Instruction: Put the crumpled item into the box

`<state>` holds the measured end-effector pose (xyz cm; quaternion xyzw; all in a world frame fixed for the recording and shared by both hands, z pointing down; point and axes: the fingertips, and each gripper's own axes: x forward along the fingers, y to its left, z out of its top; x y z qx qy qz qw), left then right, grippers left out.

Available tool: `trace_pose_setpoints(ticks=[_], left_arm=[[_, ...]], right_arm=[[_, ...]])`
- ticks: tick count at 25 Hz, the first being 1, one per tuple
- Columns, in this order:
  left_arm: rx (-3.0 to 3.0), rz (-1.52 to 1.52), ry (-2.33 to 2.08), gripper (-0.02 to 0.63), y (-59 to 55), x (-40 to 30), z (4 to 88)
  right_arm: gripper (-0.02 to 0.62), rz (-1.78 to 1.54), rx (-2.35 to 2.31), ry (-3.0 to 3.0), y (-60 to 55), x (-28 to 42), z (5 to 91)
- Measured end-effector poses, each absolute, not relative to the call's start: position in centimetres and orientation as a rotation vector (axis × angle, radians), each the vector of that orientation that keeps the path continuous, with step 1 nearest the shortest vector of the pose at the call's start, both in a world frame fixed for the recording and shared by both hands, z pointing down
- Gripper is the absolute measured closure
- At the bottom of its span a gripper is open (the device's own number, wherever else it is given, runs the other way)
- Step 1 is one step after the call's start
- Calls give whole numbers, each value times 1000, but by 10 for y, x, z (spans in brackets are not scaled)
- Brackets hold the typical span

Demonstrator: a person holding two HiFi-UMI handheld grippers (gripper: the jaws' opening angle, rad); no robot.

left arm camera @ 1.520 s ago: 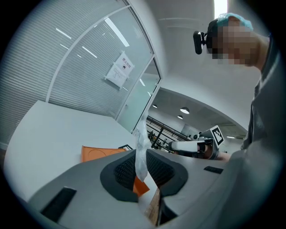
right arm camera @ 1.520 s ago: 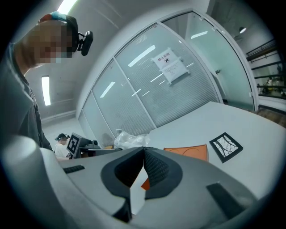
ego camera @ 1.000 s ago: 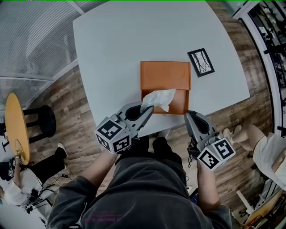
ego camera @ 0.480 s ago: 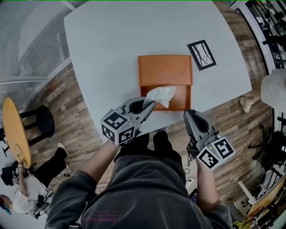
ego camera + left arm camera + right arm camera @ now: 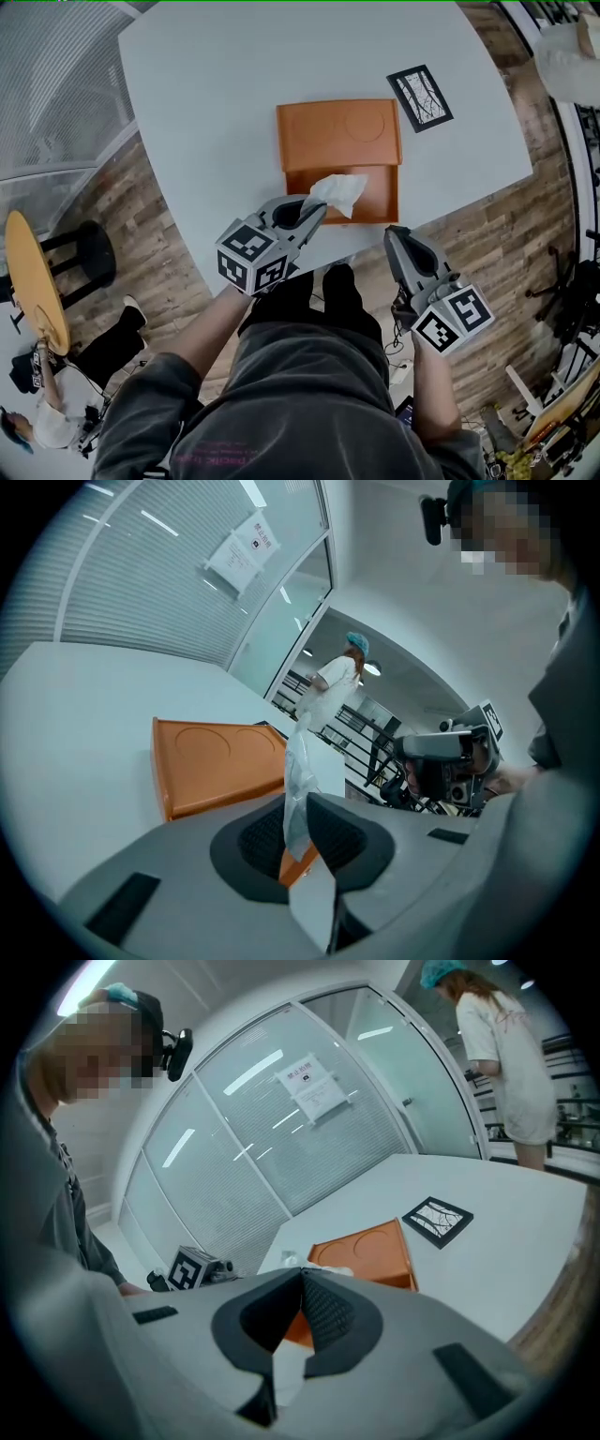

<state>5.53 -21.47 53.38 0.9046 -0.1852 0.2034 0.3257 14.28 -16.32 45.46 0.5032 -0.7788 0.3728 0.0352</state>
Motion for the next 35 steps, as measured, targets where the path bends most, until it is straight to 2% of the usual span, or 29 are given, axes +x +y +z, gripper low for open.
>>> trace_pose_setpoints(ticks=[35], left_arm=[[2179, 913, -463, 541, -212, 88, 613]], right_arm=[[591, 1276, 1587, -2341, -151, 185, 488]])
